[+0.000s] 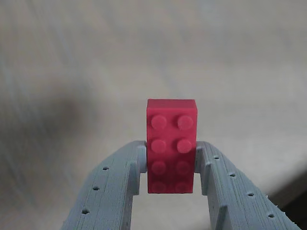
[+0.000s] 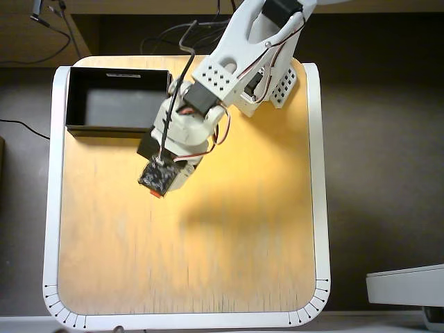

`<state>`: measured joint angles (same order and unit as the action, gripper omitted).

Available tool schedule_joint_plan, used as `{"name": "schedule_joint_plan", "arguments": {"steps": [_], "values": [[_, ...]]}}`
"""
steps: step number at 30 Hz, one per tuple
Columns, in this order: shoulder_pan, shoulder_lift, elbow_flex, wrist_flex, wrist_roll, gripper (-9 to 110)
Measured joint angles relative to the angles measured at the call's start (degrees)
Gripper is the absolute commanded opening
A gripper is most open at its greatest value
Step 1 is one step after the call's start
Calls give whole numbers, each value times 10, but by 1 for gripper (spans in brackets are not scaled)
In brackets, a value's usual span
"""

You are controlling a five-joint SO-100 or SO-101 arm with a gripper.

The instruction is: Grasp a lego block and put it in the bin.

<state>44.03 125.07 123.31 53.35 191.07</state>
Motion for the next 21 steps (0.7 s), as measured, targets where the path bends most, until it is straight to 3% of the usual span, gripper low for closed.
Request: {"name": "schedule_joint_plan", "arguments": {"steps": [21], "values": [[323,74,0,31,15,1]]}}
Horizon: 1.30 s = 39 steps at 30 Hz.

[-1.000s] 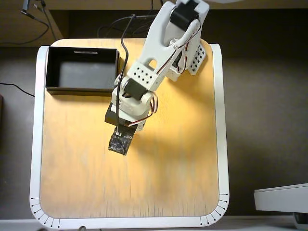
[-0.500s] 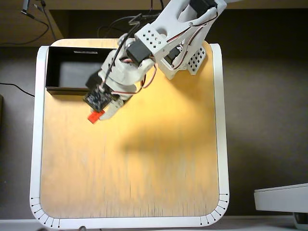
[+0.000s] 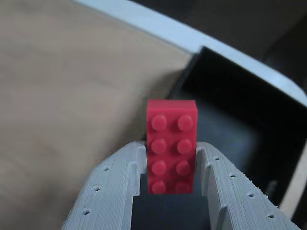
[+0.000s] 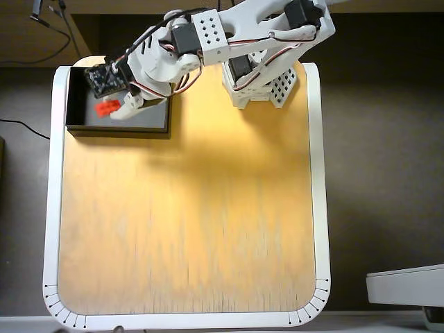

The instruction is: Grasp a lego block and put it in the bin.

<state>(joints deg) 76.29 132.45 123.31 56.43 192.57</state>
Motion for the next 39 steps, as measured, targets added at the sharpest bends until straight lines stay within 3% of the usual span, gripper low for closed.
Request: {"name": "schedule_joint_plan", "arguments": {"steps": [11,39], "values": [[79,-54,0,109,78,1],[80,-262,-98,86,44,5]]}}
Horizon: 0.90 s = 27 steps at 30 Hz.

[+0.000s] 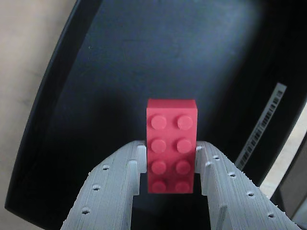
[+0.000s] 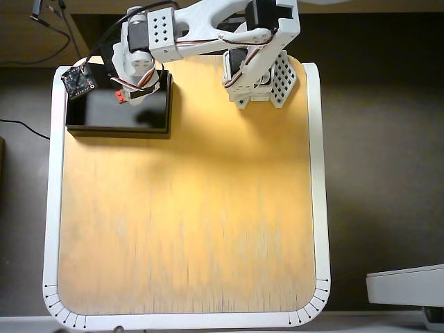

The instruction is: Grasp a lego block and put it in the bin.

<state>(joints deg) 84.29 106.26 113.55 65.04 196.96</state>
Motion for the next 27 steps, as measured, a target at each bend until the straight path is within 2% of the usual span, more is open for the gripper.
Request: {"name": "schedule_joint_plan", "arguments": {"steps": [11,18,27], "values": [[0,0,-4,-4,4,21],[-5,1,-11,-4,3,23],[-99,30,-114,10,-114,23]]}}
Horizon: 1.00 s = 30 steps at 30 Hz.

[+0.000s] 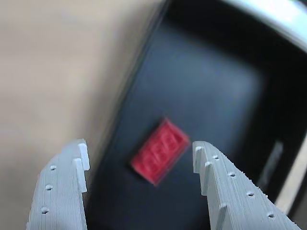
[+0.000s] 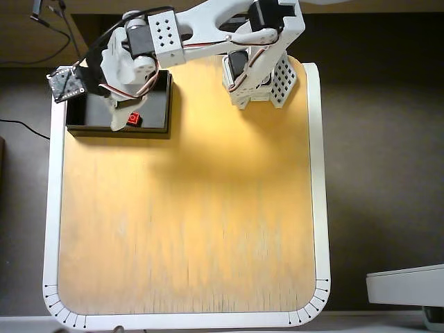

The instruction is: Grasp a lego block and put it in the bin.

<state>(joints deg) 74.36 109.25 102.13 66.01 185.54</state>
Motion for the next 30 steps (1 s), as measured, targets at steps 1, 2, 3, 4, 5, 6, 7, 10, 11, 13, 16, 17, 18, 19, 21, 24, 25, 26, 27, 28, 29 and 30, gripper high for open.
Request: {"name": "schedule_joint_plan", "arguments": {"steps": [1,2,3,4,5,6,7,10,11,13,16,17,18,19,21,24,25,26,27,28,29,30], "values": [[-15,4,-14,2,-15,23],[-29,11,-25,3,-29,22],[-44,20,-33,3,-40,22],[-59,31,-38,3,-50,22],[-73,43,-40,3,-60,22],[-86,54,-43,4,-69,19],[-100,68,-43,5,-76,16],[-140,105,-45,7,-100,4],[-154,118,-45,7,-106,1],[-180,140,-45,7,-116,1],[-226,175,-45,7,-120,1],[-242,185,-45,7,-120,1],[-258,195,-45,7,-121,1],[-285,211,-45,7,-123,1],[-313,225,-45,7,-119,1],[-364,260,-45,36,-99,1],[-392,279,-45,45,-96,0],[-416,297,-45,49,-93,0],[-444,319,-41,52,-91,0],[-473,342,-32,54,-90,0],[-497,367,-18,55,-87,0],[-519,395,-1,55,-87,0]]}}
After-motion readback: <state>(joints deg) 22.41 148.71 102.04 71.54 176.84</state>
